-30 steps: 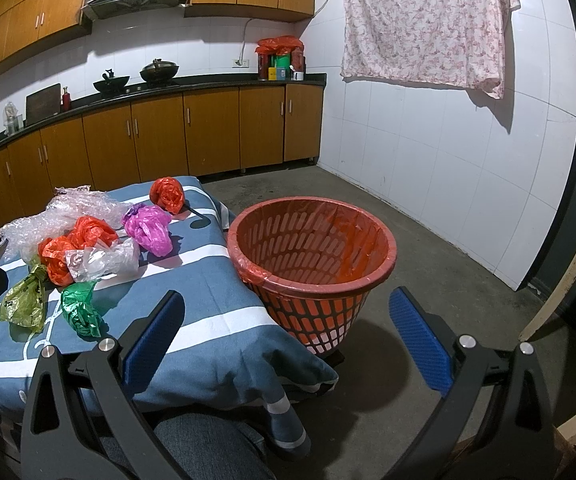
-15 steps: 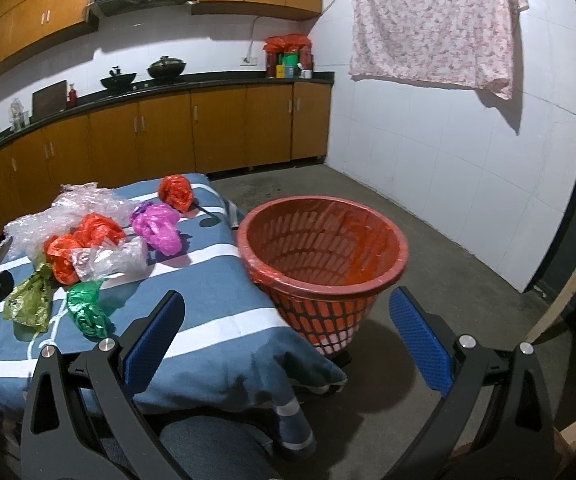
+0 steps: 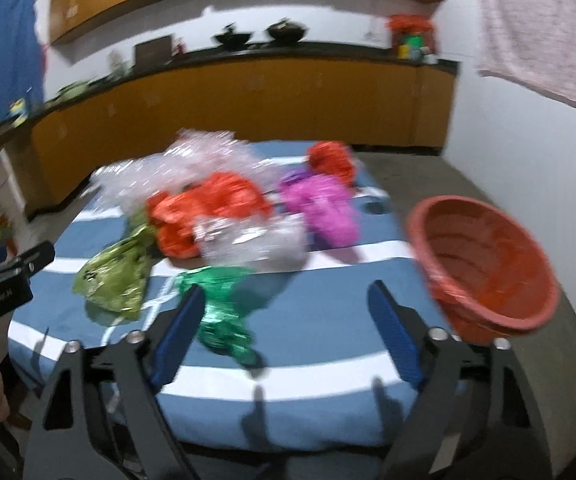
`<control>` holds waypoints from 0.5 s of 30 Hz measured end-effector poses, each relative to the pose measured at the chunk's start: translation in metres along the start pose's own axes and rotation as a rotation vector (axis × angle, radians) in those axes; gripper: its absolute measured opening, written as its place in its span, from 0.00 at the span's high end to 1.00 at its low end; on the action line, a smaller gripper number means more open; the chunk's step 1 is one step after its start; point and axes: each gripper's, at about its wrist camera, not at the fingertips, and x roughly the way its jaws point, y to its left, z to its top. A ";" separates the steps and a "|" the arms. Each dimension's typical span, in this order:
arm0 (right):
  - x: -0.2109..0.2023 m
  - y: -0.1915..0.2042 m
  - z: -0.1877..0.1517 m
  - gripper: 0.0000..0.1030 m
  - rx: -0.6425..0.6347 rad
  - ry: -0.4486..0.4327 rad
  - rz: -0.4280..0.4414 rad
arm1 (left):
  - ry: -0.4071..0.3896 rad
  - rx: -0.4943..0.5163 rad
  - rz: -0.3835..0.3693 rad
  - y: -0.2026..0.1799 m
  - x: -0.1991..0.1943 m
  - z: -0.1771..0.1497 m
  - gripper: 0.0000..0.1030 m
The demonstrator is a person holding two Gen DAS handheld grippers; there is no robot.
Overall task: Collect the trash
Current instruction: 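Grasp the green bag with the right tool while the left tool grasps the olive-green bag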
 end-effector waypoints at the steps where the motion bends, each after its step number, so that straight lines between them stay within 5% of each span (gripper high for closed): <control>1: 0.010 0.008 0.001 0.27 -0.021 0.017 0.018 | 0.001 -0.005 0.006 0.005 0.002 0.000 0.04; 5: 0.039 0.026 -0.003 0.34 -0.094 0.073 0.031 | 0.000 0.014 0.012 0.008 0.010 0.001 0.04; 7: 0.051 0.028 -0.007 0.43 -0.108 0.110 0.042 | 0.002 0.025 0.004 0.007 0.014 0.001 0.06; 9: 0.056 0.027 -0.011 0.63 -0.112 0.129 0.070 | 0.006 0.035 -0.009 0.005 0.017 0.001 0.09; 15: 0.044 0.017 -0.017 0.71 -0.120 0.130 0.085 | 0.043 0.069 -0.060 -0.013 0.032 0.001 0.24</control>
